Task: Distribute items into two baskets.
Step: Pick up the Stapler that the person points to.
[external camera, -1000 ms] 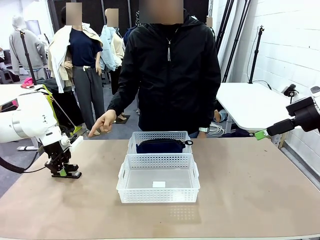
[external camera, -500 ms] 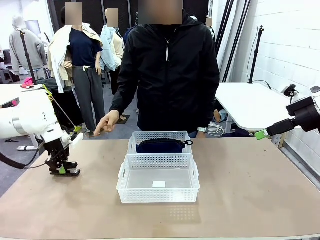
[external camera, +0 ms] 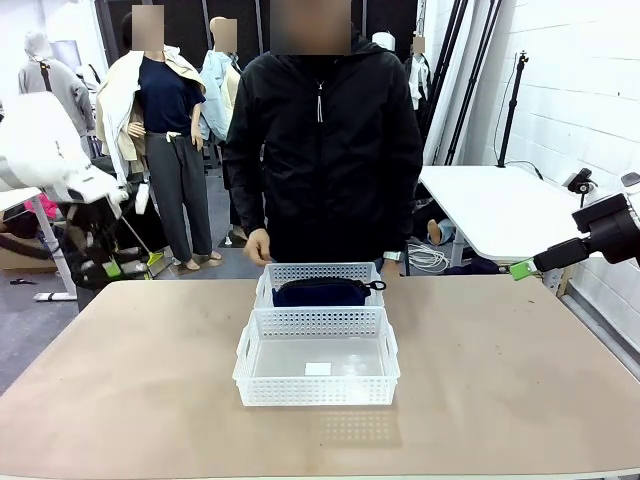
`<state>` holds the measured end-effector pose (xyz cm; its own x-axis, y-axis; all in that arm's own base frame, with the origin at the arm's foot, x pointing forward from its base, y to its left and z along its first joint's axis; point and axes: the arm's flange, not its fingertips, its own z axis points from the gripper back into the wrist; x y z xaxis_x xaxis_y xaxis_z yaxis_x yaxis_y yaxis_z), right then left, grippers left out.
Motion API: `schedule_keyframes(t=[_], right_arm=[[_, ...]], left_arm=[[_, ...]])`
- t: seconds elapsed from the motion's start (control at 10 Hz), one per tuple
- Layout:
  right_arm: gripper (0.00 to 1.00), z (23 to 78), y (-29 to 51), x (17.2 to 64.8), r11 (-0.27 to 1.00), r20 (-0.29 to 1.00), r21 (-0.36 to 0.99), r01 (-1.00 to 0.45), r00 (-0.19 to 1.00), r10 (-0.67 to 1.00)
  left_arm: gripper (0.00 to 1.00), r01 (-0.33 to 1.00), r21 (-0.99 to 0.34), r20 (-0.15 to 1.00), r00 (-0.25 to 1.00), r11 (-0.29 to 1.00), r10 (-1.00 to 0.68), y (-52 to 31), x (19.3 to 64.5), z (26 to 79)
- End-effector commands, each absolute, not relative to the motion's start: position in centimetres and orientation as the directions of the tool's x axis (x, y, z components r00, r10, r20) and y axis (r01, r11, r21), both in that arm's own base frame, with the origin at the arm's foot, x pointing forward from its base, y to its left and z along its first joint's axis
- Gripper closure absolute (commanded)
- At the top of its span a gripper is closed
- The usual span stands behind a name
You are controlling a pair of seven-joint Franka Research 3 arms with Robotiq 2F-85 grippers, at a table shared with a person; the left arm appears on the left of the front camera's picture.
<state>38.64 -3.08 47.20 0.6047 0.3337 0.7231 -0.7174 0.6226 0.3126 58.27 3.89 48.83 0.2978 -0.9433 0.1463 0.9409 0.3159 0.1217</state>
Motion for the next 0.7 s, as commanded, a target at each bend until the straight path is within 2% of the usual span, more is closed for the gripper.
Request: schedule_keyframes(t=[0.0, 0.3, 0.6], right_arm=[[0.0, 47.2, -2.9, 38.7, 0.622, 0.719, 0.329, -0.711, 0.615, 0.323], [0.0, 47.2, -2.9, 38.7, 0.622, 0.719, 0.329, -0.711, 0.615, 0.323], [0.0, 47.2, -2.9, 38.7, 0.622, 0.719, 0.329, -0.711, 0.615, 0.323]], left_arm=[[1.0, 0.88, 0.103, 0.151, 0.446, 0.463, -0.882, 5.5, 57.8, 51.8], [1.0, 0.748, 0.078, 0.168, 0.642, 0.659, -0.748, 7.5, 54.8, 55.6], [1.0, 0.683, 0.092, 0.14, 0.712, 0.725, -0.688, 7.8, 52.9, 57.2]])
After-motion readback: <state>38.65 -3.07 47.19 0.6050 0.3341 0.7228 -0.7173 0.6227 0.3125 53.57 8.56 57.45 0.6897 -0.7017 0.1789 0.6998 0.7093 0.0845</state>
